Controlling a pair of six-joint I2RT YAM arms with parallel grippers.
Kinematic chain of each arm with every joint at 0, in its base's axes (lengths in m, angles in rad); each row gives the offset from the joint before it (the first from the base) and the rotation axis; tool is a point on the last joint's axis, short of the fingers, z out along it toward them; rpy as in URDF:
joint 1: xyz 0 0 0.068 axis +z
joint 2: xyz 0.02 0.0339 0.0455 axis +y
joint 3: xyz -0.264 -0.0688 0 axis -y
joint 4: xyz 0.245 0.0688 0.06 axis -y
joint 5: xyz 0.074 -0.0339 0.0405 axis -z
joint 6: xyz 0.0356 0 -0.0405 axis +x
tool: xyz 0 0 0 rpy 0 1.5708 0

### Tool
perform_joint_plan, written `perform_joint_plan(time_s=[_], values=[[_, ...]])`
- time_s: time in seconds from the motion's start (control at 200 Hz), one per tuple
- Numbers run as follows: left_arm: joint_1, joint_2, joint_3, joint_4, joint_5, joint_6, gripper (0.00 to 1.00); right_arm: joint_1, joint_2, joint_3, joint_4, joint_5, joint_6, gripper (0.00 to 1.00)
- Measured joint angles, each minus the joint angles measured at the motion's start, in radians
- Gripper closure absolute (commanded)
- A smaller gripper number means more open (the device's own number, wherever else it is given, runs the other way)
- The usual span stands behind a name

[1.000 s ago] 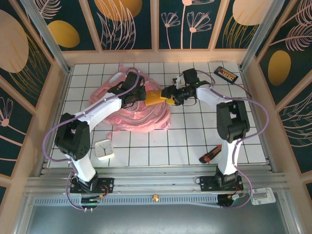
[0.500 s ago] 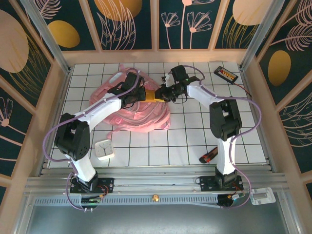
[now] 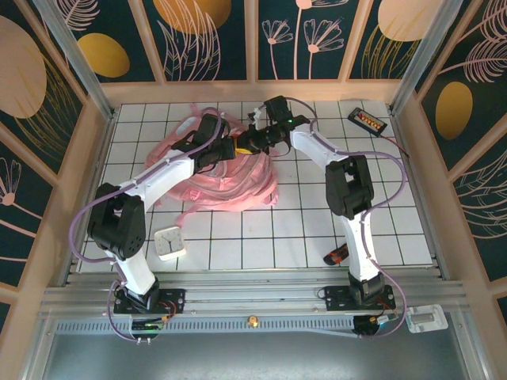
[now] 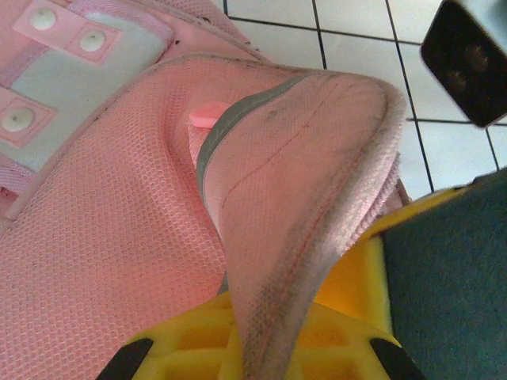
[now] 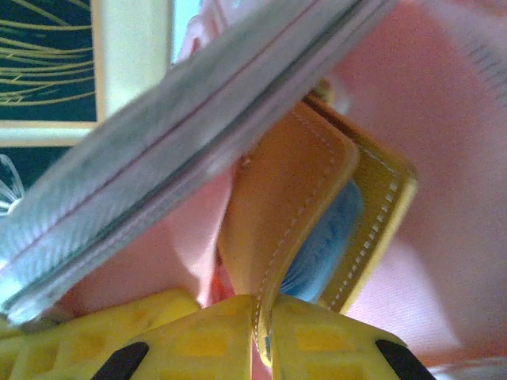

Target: Pack the student bag

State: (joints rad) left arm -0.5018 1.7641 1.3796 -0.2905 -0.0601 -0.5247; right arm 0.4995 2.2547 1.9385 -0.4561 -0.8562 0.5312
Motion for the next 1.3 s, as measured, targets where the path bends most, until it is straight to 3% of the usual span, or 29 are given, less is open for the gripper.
perform_joint_plan(time_s=[0.125, 0.235, 0.305, 0.395, 0.56, 0.62, 0.736, 0.801, 0.956, 1.106, 1.186, 1.301], values=[[0.001, 0.000, 0.003, -0.005, 0.000, -0.008, 1.00, 0.004, 0.002, -0.002, 0.002, -0.006, 0.004, 0.71], [0.001, 0.003, 0.007, -0.003, 0.012, -0.018, 1.00, -0.012, -0.007, -0.039, 0.003, -0.002, -0.001, 0.49], [-0.001, 0.010, 0.010, 0.002, 0.034, -0.027, 0.86, -0.028, -0.029, -0.090, 0.006, 0.003, -0.002, 0.37], [-0.008, 0.017, 0.010, 0.018, 0.067, -0.037, 0.73, -0.060, -0.090, -0.172, 0.010, 0.001, -0.012, 0.31], [-0.023, 0.003, 0.015, 0.051, 0.103, -0.052, 0.38, -0.124, -0.243, -0.259, -0.025, 0.019, -0.053, 0.12], [-0.024, -0.027, 0.008, 0.052, 0.108, -0.057, 0.26, -0.139, -0.297, -0.284, -0.029, 0.030, -0.068, 0.10], [-0.021, -0.129, -0.033, 0.032, 0.101, -0.063, 0.18, -0.146, -0.366, -0.315, -0.044, 0.052, -0.085, 0.10], [-0.014, -0.194, -0.066, 0.005, 0.093, -0.079, 0.17, -0.144, -0.370, -0.316, -0.051, 0.064, -0.087, 0.01], [0.074, -0.299, -0.187, -0.041, 0.102, -0.152, 0.17, -0.113, -0.360, -0.291, -0.107, 0.151, -0.120, 0.01], [0.212, -0.315, -0.363, -0.014, 0.165, -0.249, 0.21, -0.043, -0.224, -0.071, -0.208, 0.262, -0.161, 0.06], [0.261, -0.315, -0.435, 0.014, 0.207, -0.290, 0.21, -0.015, -0.128, 0.051, -0.248, 0.314, -0.171, 0.21], [0.281, -0.306, -0.461, 0.042, 0.264, -0.317, 0.22, -0.002, -0.005, 0.192, -0.317, 0.370, -0.180, 0.58]])
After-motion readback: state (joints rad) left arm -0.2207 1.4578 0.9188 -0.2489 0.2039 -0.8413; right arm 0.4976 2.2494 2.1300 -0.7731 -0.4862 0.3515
